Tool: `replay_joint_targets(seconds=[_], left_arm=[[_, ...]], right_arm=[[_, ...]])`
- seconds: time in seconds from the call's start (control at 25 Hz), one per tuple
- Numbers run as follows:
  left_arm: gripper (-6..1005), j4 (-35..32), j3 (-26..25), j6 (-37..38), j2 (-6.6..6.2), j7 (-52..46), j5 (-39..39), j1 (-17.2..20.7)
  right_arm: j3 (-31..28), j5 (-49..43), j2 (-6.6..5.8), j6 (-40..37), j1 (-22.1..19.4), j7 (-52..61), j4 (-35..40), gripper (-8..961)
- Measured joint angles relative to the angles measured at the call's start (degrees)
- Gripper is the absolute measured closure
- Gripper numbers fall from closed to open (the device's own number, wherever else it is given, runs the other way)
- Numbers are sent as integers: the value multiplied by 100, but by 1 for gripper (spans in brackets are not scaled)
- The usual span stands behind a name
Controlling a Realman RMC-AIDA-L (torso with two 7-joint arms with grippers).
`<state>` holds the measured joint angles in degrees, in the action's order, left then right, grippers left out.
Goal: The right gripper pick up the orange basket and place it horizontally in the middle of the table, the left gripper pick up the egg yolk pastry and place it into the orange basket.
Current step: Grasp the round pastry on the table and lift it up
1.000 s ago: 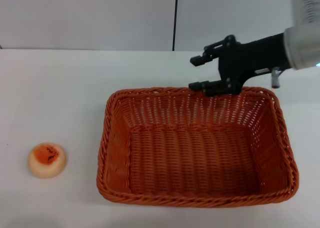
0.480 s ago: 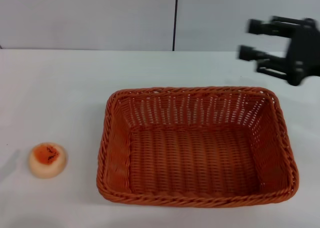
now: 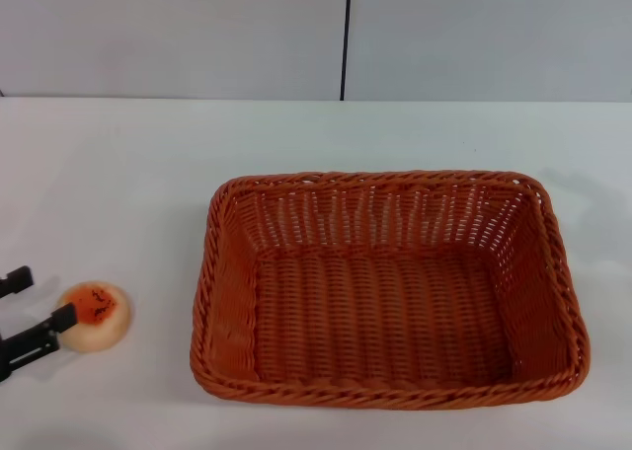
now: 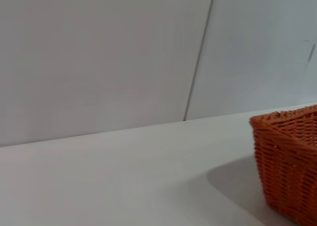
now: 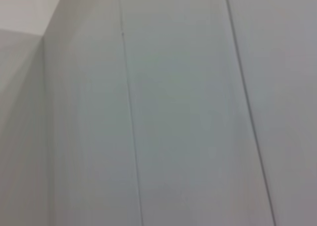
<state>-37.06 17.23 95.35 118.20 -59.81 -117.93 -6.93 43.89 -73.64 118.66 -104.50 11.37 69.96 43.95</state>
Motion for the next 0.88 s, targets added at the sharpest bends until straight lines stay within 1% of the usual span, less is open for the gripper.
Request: replay_joint_targets(seconds=[0.28, 0.36, 0.56, 0.72, 0.88], left_arm=[[194, 365, 9, -224, 2, 117, -299, -165], [194, 545, 11, -418, 2, 172, -456, -210], [194, 776, -29, -713, 1, 260, -469, -213], [194, 807, -32, -738, 1, 264, -466, -212], [312, 817, -32, -747, 1, 265, -449, -200]], right_arm=[[-117, -10, -1, -78, -66, -24, -93, 401], [-119, -11, -3, -83, -69, -25, -109, 401], [-123, -11, -6, -74, -62, -27, -166, 401], [-125, -11, -8, -56, -62, -27, -170, 401], [-127, -11, -10, -48, -54, -27, -184, 401]])
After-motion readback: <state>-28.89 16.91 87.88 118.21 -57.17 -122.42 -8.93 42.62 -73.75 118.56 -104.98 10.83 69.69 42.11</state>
